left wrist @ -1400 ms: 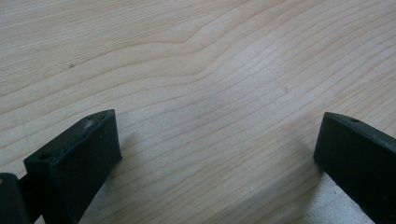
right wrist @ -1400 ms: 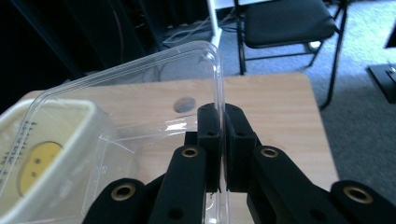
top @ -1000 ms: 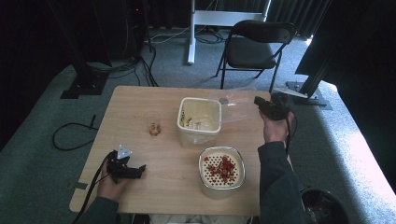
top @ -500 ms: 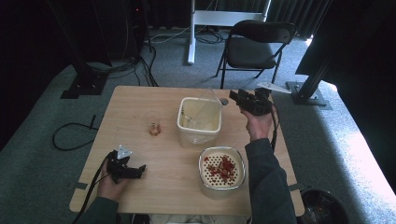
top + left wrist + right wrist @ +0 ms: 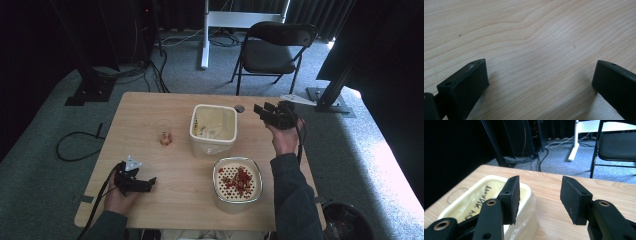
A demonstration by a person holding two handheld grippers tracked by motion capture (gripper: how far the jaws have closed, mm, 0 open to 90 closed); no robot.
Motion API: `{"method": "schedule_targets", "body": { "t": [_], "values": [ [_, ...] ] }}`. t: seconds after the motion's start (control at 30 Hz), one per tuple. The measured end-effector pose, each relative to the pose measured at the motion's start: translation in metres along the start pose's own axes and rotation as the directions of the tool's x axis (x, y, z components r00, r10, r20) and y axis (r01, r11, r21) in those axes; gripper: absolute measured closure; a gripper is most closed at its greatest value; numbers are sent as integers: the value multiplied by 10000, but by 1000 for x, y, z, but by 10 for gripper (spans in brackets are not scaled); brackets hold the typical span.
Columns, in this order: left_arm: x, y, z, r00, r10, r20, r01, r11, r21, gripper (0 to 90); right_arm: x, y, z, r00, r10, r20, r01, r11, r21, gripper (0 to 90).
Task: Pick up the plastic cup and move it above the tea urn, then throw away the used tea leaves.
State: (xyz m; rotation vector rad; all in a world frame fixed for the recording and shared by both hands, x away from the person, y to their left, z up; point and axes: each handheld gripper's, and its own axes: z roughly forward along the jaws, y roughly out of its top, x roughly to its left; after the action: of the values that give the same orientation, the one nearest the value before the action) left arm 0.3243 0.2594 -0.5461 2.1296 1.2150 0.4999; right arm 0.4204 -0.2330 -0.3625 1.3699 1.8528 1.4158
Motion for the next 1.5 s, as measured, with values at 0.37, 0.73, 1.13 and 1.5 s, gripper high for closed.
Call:
{"method": "schedule_targets", "body": {
  "t": [0.37,0.73,1.13,1.5],
  "values": [
    [1,1,0,10000,1,43,0,10000,-81,44,-13,-20,0,9974,-418,581,377,9969,695,459],
    [4,3,-4,10000,-59,-35,58,9999,-140,191,-21,-81,-22,9839,-1201,1326,930,9766,1939,434],
    [7,28,-4,9984,-562,-8,557,9913,-1191,309,9,-174,-56,9741,-1709,1478,1277,9560,2641,459],
    [13,86,24,9974,-715,66,710,9664,-2469,256,28,-208,-64,9781,-1870,915,1500,9378,3130,428]
  ]
}}
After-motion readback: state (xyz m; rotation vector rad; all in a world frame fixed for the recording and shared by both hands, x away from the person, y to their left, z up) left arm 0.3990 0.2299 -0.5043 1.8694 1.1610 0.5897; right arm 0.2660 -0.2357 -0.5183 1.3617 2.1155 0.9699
